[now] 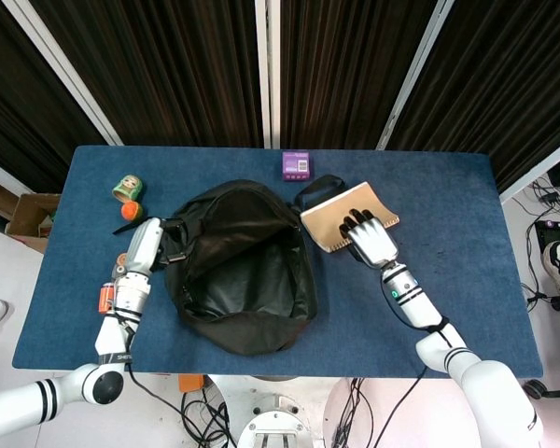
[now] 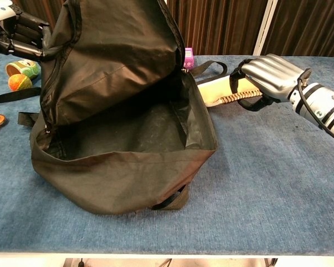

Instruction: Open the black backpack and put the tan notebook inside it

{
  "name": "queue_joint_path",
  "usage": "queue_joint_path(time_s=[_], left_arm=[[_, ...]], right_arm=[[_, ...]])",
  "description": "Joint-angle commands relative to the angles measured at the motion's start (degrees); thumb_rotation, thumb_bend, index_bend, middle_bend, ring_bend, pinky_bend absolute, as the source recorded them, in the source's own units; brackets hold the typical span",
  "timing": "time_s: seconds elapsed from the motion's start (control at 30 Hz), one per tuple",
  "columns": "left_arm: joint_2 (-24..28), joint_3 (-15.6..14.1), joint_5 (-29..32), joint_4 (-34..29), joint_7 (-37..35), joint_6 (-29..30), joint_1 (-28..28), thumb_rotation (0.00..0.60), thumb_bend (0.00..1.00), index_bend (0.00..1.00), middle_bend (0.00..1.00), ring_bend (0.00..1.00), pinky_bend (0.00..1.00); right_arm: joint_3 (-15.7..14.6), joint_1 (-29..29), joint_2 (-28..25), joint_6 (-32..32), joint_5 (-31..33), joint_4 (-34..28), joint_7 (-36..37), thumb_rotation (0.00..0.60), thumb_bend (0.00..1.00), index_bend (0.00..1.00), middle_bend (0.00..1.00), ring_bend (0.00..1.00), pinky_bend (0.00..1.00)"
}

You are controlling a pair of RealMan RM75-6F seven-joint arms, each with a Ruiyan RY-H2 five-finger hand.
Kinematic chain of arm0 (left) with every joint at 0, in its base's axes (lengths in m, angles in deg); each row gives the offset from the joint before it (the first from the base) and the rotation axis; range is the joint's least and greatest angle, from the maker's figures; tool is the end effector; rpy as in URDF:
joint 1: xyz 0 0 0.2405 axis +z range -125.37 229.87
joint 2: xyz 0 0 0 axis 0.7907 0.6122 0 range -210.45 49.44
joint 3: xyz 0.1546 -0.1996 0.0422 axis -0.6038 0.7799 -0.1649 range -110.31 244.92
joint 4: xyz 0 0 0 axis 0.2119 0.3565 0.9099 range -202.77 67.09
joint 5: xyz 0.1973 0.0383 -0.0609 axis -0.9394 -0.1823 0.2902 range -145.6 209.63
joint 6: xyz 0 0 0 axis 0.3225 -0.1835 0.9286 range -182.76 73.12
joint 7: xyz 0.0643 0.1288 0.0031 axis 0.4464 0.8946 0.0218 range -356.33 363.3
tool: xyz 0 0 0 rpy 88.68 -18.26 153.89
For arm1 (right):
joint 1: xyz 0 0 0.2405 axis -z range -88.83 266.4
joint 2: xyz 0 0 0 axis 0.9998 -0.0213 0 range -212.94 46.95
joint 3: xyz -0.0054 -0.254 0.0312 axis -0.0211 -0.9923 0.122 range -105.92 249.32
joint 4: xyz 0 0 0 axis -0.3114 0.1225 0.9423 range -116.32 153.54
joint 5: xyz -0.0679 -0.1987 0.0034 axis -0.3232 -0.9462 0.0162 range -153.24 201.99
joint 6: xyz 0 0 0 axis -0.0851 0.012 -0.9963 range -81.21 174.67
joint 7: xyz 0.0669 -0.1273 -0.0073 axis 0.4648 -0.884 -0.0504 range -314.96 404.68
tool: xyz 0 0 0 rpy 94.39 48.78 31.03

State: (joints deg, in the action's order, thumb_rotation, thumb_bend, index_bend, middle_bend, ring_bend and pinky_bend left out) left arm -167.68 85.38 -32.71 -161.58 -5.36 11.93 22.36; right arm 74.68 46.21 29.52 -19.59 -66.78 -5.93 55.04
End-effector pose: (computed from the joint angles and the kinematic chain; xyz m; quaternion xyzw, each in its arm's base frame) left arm -0.1663 0.3235 0.0358 -0.4851 -0.5710 -0.5587 0.3556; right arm -0.2160 -0.3852 -0.0490 0.7684 -0.2022 0.3948 0.4614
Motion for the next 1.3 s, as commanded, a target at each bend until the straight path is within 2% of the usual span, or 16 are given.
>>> queue_joint_path(time_s=[0.03,0.13,0.27,0.43,0.53,0.73,0.97,1.13,1.3], left_arm=[[0.22,-0.05,-0.12,-0.2,0.12,0.14,0.09,0.6,0.46,0.71,0.68,0.58,0.52],[0.6,-0.09,-0.2,-0.51,0.41,0.38,0.22,0.6,0.46,0.71,0.68,0.58,0.52],[1.05,-0.01,0.05,-0.83,1.11,0.36,0.15,0.6,0.46,0.71,0.68,0.58,0.52],[1.9,0.66,1.51,-1.81,1.4,-0.88,-0.35,0.6,0.46,0.71,0.68,0.58,0.52],[2.84,1.3,2.57,-2.89,1.15,-1.76,-0.61,0.6,0.46,0.71,0.68,0.58,0.52],[4.72,2.47,4.37,-5.24,0.37,-3.22,-1.0,0.6,0.46,0.71,0.67,0.58,0.53],[6.05,3.24,6.85,-6.53,-0.17,-5.27,-1.81,0.6,0.46,0.71,0.67,0.58,0.53],[6.92,3.72,8.0,-7.12,-1.57,-6.63,-2.14,0.6,0.46,0.71,0.67,0.58,0.53],[7.83,4.06,8.39,-7.59,-3.58,-7.79,-2.15,0.6,0.46,0.71,0.67,0.58,0.53]], right_arm=[[-0.91,0.88,-0.83,-1.8,-0.8,-0.44,0.22,0.6,0.66,0.64,0.52,0.35,0.49],[-2.52,2.55,-2.32,-6.4,-2.61,-1.04,0.53,0.6,0.78,0.64,0.55,0.39,0.56],[-4.02,5.53,-4.06,-15.25,-4.81,-1.65,2.88,0.6,0.8,0.65,0.56,0.4,0.6],[-5.39,8.77,-5.17,-28.89,-7.95,0.47,6.08,0.6,0.83,0.67,0.58,0.42,0.63],[-4.82,9.62,-5.62,-36.5,-8.69,1.58,7.92,0.6,0.84,0.68,0.59,0.43,0.63],[-3.18,7.67,-6.67,-46.69,-9.97,1.03,9.66,0.6,0.85,0.7,0.62,0.45,0.66],[-2.22,2.87,-8.42,-53.0,-12.96,-4.5,7.98,0.6,0.85,0.71,0.62,0.45,0.67],[-2.17,-1.36,-8.64,-52.68,-15.81,-9.51,5.48,0.6,0.84,0.71,0.62,0.45,0.67],[-1.09,-5.8,-6.36,-50.58,-17.31,-11.5,4.57,0.6,0.83,0.71,0.62,0.45,0.67]])
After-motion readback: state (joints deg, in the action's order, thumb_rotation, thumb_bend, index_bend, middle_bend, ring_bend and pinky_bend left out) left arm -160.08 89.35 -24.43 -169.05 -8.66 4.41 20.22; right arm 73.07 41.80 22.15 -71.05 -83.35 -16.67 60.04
